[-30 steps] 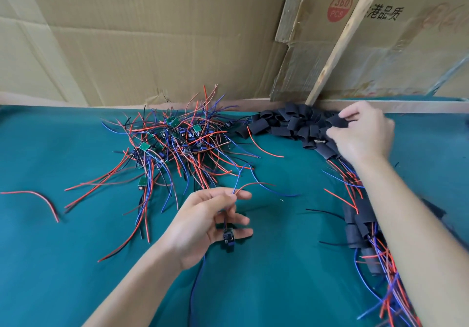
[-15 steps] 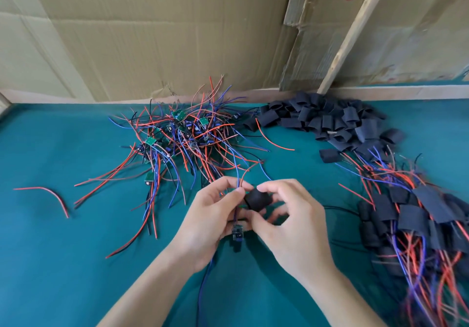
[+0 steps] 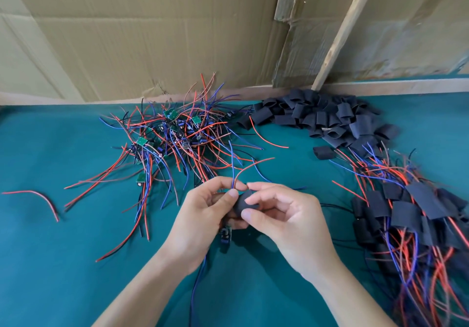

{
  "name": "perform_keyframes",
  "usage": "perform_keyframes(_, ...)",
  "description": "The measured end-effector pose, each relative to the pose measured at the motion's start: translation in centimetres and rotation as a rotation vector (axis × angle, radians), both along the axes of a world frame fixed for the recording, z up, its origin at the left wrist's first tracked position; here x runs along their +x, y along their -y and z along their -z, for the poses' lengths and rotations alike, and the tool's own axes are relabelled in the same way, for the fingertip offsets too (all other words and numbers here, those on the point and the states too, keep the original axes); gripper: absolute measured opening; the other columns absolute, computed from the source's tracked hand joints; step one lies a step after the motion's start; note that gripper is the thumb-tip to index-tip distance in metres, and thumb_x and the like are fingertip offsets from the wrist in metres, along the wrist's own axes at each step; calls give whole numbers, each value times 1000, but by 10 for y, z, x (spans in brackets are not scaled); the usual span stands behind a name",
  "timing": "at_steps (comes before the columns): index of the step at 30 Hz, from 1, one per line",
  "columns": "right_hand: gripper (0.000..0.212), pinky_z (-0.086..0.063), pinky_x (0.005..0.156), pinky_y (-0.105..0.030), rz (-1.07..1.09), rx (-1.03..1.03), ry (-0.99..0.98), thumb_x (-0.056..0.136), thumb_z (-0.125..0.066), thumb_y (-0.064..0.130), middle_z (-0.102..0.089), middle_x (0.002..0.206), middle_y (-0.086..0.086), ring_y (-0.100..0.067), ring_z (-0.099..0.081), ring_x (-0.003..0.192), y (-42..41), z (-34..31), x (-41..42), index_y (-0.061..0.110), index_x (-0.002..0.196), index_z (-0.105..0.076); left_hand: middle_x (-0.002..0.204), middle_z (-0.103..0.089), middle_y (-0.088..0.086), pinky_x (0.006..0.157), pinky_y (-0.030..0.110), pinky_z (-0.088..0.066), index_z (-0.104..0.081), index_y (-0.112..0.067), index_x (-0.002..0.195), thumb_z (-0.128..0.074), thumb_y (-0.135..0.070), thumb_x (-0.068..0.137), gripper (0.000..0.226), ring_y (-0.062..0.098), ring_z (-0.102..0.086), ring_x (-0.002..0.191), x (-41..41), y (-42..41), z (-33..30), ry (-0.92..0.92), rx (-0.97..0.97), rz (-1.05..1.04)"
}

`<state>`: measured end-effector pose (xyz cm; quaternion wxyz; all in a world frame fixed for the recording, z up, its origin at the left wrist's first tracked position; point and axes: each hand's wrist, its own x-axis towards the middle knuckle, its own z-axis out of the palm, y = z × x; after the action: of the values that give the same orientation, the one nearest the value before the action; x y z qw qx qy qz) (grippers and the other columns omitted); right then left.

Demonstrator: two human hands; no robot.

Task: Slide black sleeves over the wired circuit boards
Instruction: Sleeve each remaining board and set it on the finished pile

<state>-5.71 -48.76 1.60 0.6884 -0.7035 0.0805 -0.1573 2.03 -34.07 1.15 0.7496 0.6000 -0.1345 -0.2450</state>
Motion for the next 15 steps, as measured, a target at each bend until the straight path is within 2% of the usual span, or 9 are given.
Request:
perform_keyframes(4,27,-57,73,-22,72,-201,20,75,-87,-4,-78,102,13,-18,-75,76,4,0,-1,21,83,-79,91,-73,19,64,25,-58,-72,-12,98,-51,-7,104,22,20,-69,71,2,-2,1,-35,-15,46)
perform_keyframes(8,34,-58,70,-23,93,-428,98,72,-91,8,-75,94,17,-15,-72,72,3,-2,-3,31,93,-76,87,-73,18,64,27,-59,-74,-19,94,-51,-8,104,28,18,-68,65,3,-4,1,-77,-16,83)
perform_keyframes(10,37,-58,68,-24,102,-465,111,71,-92,13,-73,91,15,-14,-71,70,3,-2,-4,33,97,-77,87,-72,18,63,27,-58,-74,-21,94,-52,-10,104,27,18,-68,65,3,-4,1,-97,-19,99)
perform_keyframes(12,29,-55,65,-20,123,-494,106,71,-94,15,-73,85,13,-13,-69,68,2,-2,-4,27,92,-79,88,-73,18,64,27,-59,-73,-19,98,-51,-12,104,24,19,-68,65,3,-4,0,-107,-25,108)
perform_keyframes(15,24,-52,65,-17,141,-340,54,71,-94,11,-75,77,8,-14,-70,67,2,-1,-4,25,85,-80,94,-74,21,66,29,-60,-71,-18,103,-52,-15,102,19,23,-70,69,4,-6,-1,-115,-39,125)
